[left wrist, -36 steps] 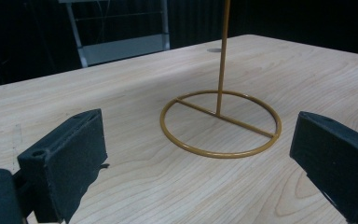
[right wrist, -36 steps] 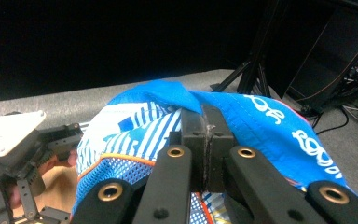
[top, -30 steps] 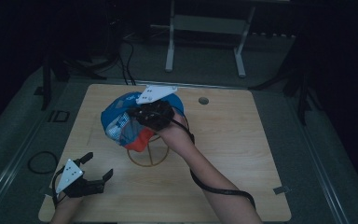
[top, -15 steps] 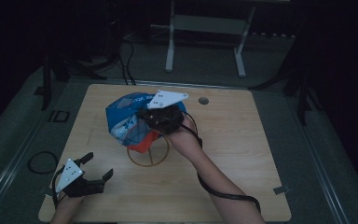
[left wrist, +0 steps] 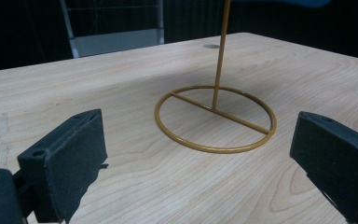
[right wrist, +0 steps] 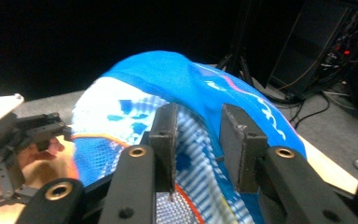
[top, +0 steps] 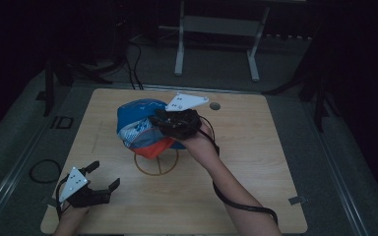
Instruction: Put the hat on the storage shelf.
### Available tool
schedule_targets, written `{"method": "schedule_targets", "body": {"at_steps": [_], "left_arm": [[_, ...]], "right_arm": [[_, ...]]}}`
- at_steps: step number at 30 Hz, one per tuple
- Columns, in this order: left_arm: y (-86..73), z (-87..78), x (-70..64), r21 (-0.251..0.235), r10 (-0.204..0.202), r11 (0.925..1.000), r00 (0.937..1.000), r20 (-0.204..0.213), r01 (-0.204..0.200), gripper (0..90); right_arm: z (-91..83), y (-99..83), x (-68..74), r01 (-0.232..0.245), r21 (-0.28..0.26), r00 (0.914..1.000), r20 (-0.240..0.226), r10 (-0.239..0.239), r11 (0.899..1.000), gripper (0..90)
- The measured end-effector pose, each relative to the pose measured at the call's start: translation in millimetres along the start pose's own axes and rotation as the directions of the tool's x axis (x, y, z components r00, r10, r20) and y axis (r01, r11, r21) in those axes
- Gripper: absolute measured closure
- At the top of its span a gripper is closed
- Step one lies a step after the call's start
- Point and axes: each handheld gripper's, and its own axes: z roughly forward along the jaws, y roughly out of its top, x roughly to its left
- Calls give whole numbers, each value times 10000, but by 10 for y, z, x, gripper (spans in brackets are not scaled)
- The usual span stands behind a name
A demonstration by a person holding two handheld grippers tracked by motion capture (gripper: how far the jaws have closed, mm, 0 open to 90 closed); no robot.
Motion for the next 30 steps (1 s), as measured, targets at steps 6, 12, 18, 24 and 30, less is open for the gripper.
{"method": "schedule_targets", "body": {"at_steps": [6, 12, 18, 24, 30], "left_arm": [[-9, 9, -2, 43, -27, 10000, 10000, 56, 27, 39], [-9, 9, -1, 33, -34, 10000, 10000, 57, 34, 39], [-16, 16, -4, 87, -28, 10000, 9999, 121, 27, 39], [-20, 20, 2, 77, -78, 9999, 9999, 123, 77, 39], [-19, 20, -4, 45, -86, 10000, 9998, 156, 85, 39]], "right_arm": [[0, -42, -36, -347, 30, 9992, -220, 347, 9994, 641], [-23, -84, -26, -311, 65, 9987, -397, 314, 9995, 599], [-79, -97, -57, -466, -28, 9982, -388, 464, 9989, 565], [-129, -132, -99, -671, -126, 9962, -573, 663, 9977, 469], [-155, -168, -120, -701, -65, 9946, -768, 694, 9975, 306]]}}
